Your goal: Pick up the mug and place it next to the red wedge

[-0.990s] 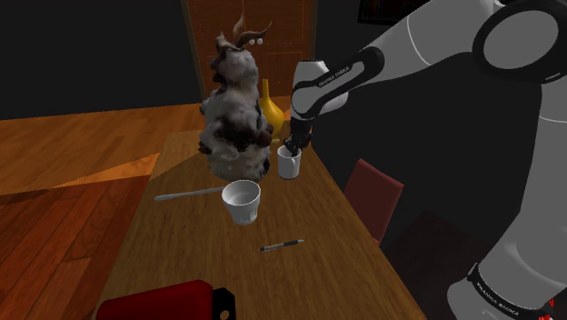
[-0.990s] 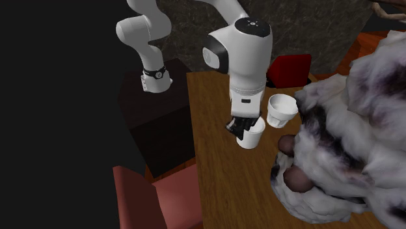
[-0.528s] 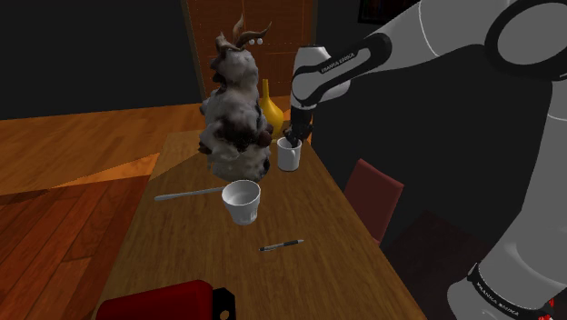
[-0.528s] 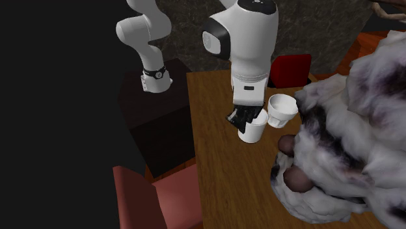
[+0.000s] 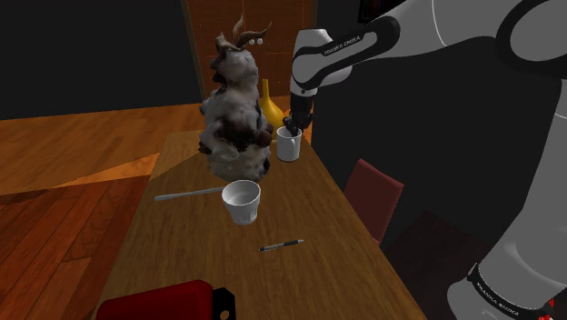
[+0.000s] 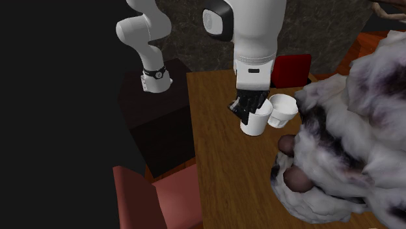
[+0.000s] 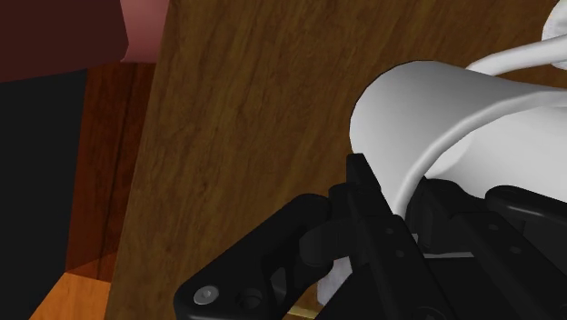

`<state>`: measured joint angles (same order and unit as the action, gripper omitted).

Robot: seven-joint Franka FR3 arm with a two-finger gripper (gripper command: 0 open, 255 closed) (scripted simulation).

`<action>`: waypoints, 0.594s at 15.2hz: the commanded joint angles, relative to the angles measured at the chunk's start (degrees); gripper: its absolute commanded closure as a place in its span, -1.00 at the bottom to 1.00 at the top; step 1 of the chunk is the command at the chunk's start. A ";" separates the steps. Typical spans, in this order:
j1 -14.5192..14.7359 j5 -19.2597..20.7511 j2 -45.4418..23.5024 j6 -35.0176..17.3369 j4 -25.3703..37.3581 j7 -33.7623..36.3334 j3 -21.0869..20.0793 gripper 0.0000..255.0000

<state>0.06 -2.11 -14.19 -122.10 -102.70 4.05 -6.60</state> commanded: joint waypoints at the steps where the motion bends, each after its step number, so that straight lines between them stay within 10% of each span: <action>1: -0.04 -0.06 0.66 1.42 0.75 0.00 -0.01 1.00; 9: -0.08 -0.11 2.07 7.14 5.07 0.21 -0.03 1.00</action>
<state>-0.03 -2.22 -12.22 -115.78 -98.36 4.20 -6.61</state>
